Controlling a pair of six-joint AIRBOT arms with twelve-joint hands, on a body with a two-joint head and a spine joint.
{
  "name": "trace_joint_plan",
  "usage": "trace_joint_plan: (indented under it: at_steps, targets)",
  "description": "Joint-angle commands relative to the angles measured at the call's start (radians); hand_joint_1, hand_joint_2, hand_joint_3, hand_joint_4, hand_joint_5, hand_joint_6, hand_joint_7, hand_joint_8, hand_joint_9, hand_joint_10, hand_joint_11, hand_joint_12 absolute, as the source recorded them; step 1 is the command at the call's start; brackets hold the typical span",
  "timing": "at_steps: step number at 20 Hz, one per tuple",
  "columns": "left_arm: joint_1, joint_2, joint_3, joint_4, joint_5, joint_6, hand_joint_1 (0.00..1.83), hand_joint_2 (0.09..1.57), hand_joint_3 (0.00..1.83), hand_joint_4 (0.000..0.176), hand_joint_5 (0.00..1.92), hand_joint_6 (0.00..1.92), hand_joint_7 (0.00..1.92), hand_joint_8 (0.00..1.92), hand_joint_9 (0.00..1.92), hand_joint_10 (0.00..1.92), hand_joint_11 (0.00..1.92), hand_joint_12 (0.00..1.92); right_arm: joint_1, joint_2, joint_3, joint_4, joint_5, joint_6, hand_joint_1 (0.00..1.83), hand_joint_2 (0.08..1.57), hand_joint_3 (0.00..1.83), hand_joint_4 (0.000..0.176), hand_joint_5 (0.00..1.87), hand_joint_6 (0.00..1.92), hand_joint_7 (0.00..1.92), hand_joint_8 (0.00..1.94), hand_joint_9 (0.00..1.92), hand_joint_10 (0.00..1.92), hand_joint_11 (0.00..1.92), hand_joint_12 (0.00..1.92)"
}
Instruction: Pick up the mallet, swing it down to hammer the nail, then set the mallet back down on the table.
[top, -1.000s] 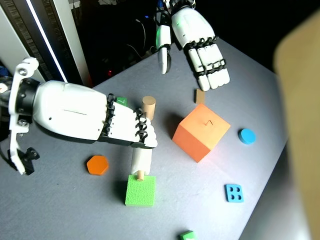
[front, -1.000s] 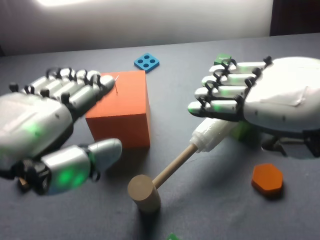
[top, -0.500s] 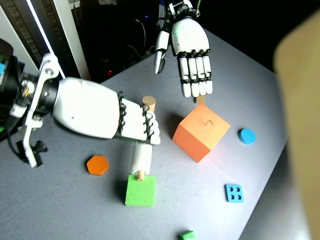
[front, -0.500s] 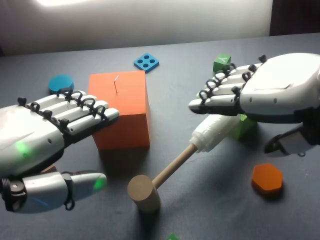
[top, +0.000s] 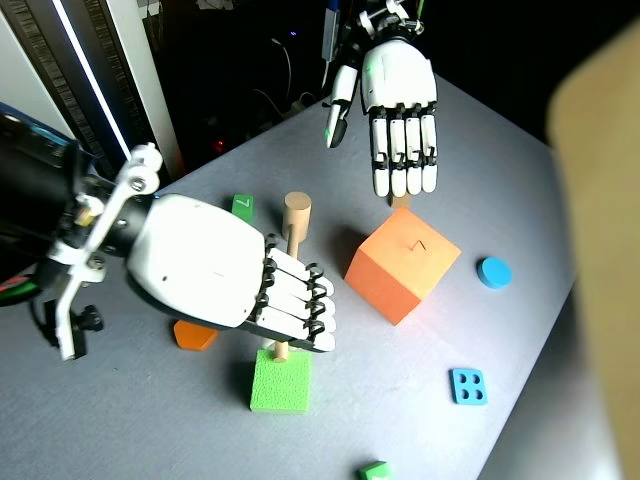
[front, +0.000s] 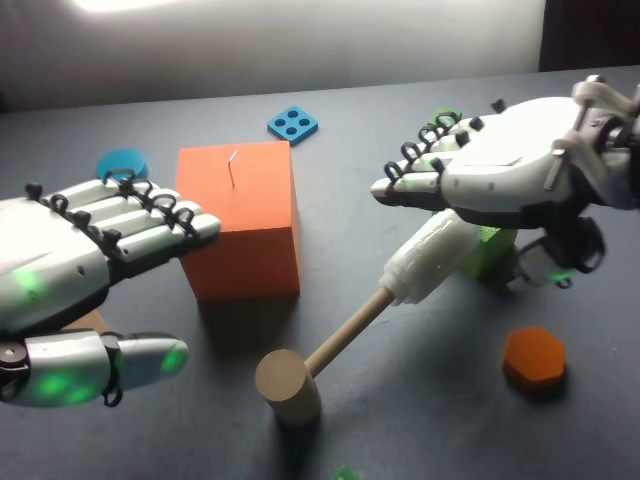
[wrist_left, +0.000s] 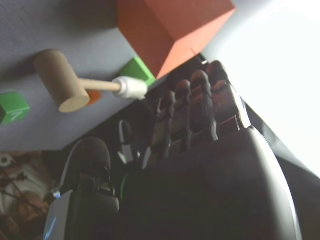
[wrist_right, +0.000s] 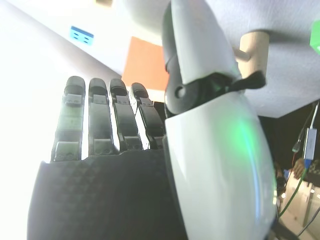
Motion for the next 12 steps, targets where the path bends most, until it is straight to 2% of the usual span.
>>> trace_joint_plan:
  at_steps: [1,4,8,12]
  targets:
    - [-0.015,-0.005,0.008,-0.003,-0.11,-0.013,0.0,1.34,0.0,0.0,0.09,0.0,0.1,0.0,0.09,0.0,0.0,0.28,0.009,-0.006,0.008,-0.025,0.046,0.006,1.28,0.99,0.0,0.0,0.0,0.0,0.0,0.0,0.0,0.0,0.0,0.0]
    - [-0.029,-0.028,0.024,0.003,-0.11,-0.029,0.0,1.34,0.0,0.0,0.08,0.0,0.08,0.0,0.07,0.0,0.0,0.26,0.004,-0.055,0.033,-0.026,0.035,0.019,1.2,0.97,0.0,0.0,0.0,0.0,0.0,0.0,0.0,0.0,0.0,0.0]
    - [-0.042,-0.044,0.041,0.003,-0.106,-0.032,0.0,1.36,0.0,0.0,0.07,0.0,0.09,0.0,0.08,0.0,0.0,0.21,0.0,-0.114,0.065,-0.027,0.003,0.077,1.18,0.99,0.0,0.0,0.0,0.0,0.0,0.0,0.0,0.0,0.0,0.0]
    - [-0.044,-0.05,0.045,0.006,-0.096,-0.036,0.0,1.35,0.0,0.0,0.07,0.0,0.09,0.0,0.08,0.0,0.0,0.25,-0.028,-0.175,0.121,-0.028,-0.004,0.104,1.19,0.97,0.0,0.0,0.0,0.0,0.0,0.0,0.0,0.0,0.0,0.0]
